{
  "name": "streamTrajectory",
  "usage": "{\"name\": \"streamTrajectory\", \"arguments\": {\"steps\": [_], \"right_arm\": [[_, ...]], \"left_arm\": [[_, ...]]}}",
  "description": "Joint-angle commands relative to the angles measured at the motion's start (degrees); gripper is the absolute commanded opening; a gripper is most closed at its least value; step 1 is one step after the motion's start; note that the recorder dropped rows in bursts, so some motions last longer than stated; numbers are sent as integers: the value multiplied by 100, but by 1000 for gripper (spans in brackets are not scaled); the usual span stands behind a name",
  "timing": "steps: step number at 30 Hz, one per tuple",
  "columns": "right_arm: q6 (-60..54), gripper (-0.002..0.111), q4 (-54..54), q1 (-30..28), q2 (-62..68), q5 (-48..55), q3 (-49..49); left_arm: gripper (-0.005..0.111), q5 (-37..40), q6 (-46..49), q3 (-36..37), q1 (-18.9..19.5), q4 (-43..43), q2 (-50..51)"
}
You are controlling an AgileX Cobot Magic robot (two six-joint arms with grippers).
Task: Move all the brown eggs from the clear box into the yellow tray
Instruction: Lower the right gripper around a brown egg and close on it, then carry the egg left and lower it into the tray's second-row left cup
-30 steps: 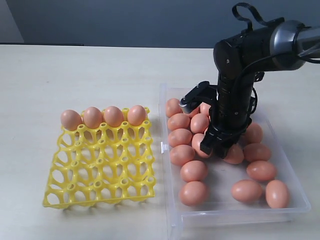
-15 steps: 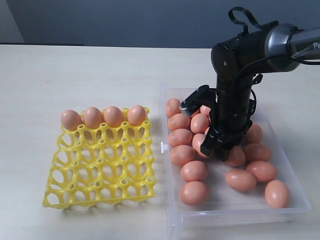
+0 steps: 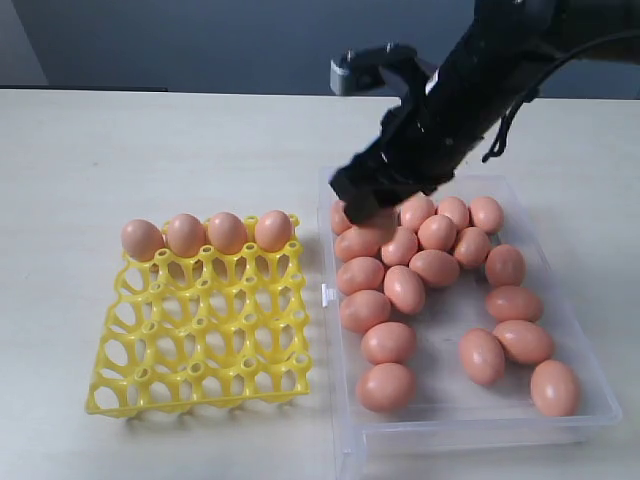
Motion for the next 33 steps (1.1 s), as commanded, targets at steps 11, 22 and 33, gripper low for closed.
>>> {"name": "streamTrajectory", "arguments": {"steps": [11, 22, 33], "right_arm": [[-6290, 1, 6966, 1246, 1088, -1640, -47], [-7146, 1, 7736, 1722, 2169, -1635, -758], [-7134, 1, 7699, 1722, 2625, -2128, -979]], "left_arm": [[0, -29, -25, -7, -60, 17, -28], [0, -29, -25, -7, -60, 17, -28], [0, -29, -25, -7, -60, 17, -28]]}}
